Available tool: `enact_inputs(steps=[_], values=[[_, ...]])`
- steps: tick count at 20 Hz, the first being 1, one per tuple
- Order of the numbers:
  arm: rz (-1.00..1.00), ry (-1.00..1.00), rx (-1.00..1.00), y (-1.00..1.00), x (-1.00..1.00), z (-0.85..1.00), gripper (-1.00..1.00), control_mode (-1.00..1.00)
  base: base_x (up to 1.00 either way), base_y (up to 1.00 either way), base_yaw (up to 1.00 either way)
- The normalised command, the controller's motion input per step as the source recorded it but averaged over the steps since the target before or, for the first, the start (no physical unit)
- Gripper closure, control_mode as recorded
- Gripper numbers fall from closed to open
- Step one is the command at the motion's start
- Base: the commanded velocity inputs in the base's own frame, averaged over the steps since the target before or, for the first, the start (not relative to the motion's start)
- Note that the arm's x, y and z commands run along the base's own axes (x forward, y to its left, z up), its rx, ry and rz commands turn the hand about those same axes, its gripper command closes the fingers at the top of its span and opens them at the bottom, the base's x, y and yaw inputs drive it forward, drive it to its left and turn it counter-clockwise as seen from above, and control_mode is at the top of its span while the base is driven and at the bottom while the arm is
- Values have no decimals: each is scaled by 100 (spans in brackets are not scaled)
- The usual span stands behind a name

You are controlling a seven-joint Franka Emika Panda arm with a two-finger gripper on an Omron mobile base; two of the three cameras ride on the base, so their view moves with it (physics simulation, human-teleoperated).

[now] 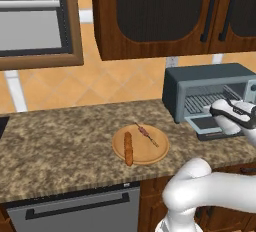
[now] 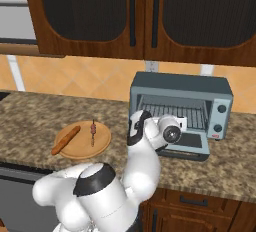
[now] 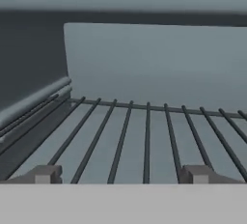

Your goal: Pick up the kebab skewer and baguette bread, and place them inside the toaster oven. Close the toaster oven door and start by setting the timer.

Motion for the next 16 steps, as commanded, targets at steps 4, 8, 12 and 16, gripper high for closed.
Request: enact_inputs(steps=[4, 8, 12, 16], values=[[0, 30, -12, -3, -65, -5, -100, -100, 0, 0, 0], [0, 38, -13, -2, -58, 0, -100, -100, 0, 0, 0], [0, 34, -16, -2, -57, -3, -100, -100, 0, 0, 0], [5, 23, -10, -1, -51, 38, -100, -100, 0, 0, 0]])
